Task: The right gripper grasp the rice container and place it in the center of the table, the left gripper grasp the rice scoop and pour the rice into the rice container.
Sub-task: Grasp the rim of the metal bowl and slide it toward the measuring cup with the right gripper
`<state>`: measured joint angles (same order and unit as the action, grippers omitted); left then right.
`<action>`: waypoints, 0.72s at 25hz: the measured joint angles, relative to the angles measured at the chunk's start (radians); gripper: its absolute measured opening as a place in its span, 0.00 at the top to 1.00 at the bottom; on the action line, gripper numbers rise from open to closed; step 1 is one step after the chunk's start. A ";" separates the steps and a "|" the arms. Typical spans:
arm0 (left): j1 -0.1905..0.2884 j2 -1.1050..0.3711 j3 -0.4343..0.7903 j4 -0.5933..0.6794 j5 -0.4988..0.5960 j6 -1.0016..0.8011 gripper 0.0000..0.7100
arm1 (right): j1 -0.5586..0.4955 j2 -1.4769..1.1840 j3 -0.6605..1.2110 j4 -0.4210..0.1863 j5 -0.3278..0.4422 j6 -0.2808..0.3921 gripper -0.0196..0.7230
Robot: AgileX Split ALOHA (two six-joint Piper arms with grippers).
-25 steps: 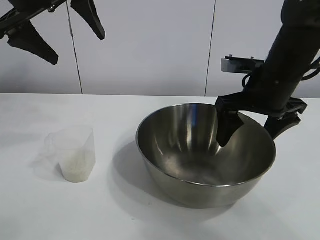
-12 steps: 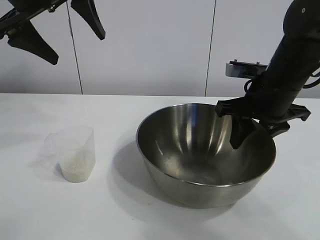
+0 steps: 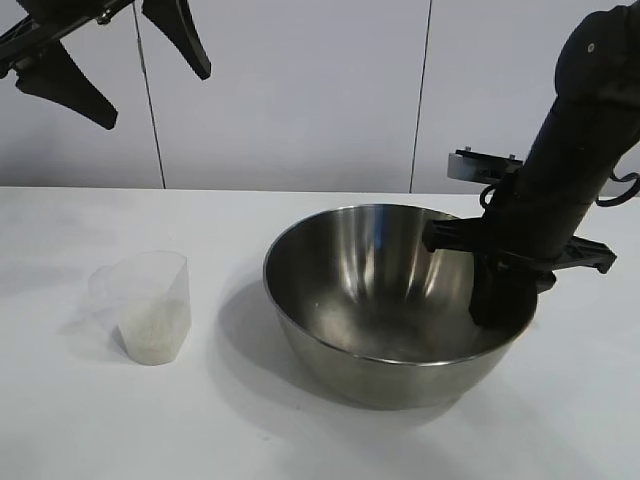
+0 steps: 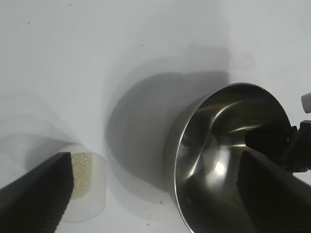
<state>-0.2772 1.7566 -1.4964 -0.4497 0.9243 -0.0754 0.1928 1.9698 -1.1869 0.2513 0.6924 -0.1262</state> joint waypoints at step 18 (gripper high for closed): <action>0.000 0.000 0.000 0.000 -0.004 0.000 0.07 | -0.184 -0.140 0.006 0.258 0.132 -0.232 0.96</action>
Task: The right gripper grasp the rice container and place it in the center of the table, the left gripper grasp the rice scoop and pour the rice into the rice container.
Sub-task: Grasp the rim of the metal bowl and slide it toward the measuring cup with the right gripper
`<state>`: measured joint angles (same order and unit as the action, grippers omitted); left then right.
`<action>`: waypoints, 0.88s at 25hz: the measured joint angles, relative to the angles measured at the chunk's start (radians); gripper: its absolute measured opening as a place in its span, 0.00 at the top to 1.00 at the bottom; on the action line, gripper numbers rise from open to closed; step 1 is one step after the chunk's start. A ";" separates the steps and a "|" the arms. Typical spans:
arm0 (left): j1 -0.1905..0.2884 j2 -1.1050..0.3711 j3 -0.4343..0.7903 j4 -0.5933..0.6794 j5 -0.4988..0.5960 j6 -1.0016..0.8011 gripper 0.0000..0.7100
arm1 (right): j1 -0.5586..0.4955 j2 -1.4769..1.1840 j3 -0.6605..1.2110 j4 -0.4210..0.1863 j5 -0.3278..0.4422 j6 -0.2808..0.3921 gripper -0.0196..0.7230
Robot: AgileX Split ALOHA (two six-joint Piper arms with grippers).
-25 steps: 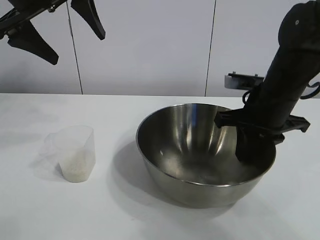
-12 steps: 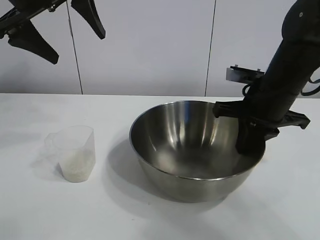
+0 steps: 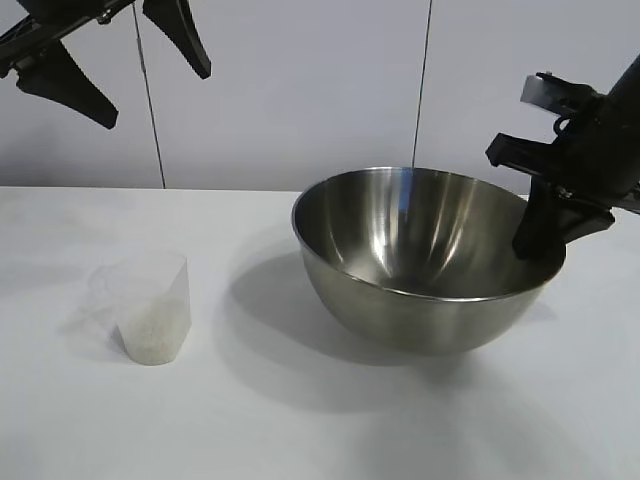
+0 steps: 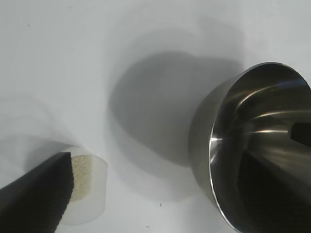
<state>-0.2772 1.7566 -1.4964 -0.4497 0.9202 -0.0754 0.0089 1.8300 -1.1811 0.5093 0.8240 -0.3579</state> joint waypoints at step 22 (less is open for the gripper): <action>0.000 0.000 0.000 0.000 0.000 0.000 0.07 | 0.202 0.078 0.000 0.012 -0.094 -0.076 0.96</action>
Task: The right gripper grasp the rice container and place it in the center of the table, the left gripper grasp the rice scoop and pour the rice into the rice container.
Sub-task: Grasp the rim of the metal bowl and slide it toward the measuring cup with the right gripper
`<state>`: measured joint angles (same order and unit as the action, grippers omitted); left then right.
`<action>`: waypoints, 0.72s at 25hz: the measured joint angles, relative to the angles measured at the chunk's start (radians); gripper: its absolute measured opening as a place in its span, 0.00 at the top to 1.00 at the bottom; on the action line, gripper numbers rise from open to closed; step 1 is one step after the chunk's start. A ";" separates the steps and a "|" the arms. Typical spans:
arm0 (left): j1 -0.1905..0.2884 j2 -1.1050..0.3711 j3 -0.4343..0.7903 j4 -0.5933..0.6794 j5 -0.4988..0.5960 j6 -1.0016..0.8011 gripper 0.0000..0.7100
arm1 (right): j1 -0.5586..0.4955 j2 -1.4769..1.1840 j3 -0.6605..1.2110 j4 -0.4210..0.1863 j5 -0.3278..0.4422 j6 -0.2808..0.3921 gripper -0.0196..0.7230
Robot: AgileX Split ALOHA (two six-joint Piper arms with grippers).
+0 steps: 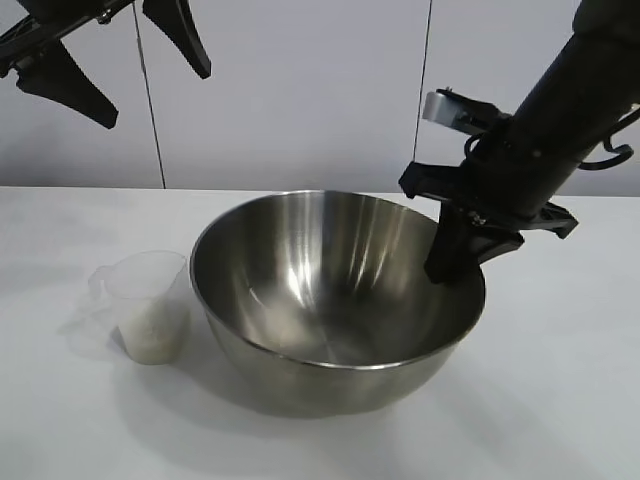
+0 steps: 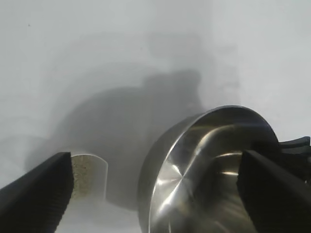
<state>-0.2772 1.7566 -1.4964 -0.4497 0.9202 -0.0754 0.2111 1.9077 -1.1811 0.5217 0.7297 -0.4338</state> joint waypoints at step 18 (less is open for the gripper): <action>0.000 0.000 0.000 0.000 0.000 0.000 0.07 | 0.000 0.016 -0.001 -0.014 -0.014 0.018 0.50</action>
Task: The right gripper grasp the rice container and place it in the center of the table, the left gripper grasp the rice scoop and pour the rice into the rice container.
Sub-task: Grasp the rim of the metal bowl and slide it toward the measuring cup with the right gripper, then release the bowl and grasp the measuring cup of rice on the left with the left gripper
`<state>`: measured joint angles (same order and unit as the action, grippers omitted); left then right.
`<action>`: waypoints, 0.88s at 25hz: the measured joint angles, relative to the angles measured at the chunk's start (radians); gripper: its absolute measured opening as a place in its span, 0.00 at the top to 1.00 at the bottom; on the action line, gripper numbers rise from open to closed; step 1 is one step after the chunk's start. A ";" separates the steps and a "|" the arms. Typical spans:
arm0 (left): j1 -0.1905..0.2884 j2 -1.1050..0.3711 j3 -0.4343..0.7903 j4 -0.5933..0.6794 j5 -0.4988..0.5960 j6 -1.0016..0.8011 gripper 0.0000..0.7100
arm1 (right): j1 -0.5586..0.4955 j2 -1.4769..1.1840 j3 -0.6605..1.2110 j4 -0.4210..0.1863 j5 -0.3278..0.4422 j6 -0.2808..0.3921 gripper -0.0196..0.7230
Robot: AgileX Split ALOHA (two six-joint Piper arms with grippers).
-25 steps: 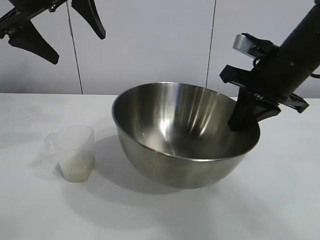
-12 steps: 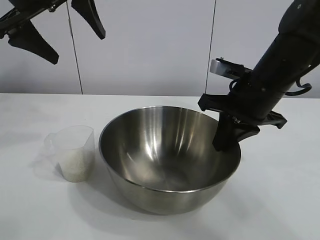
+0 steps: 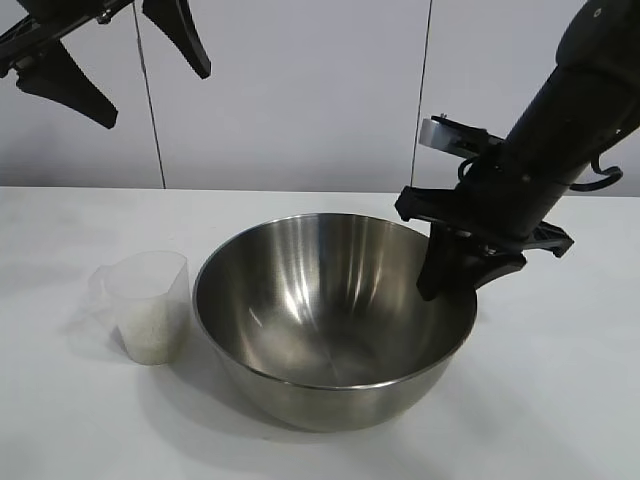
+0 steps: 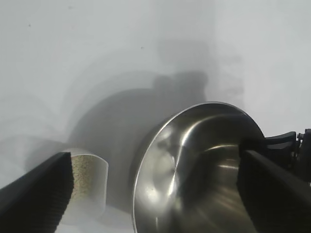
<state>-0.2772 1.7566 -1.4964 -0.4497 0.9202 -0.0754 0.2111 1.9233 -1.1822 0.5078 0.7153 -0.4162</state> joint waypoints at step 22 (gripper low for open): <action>0.000 0.000 0.000 0.000 0.000 0.000 0.07 | -0.236 -0.280 0.001 0.065 0.127 0.127 0.12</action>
<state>-0.2772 1.7566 -1.4964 -0.4497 0.9202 -0.0754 -0.0251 1.6430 -1.1811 0.5727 0.8421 -0.2893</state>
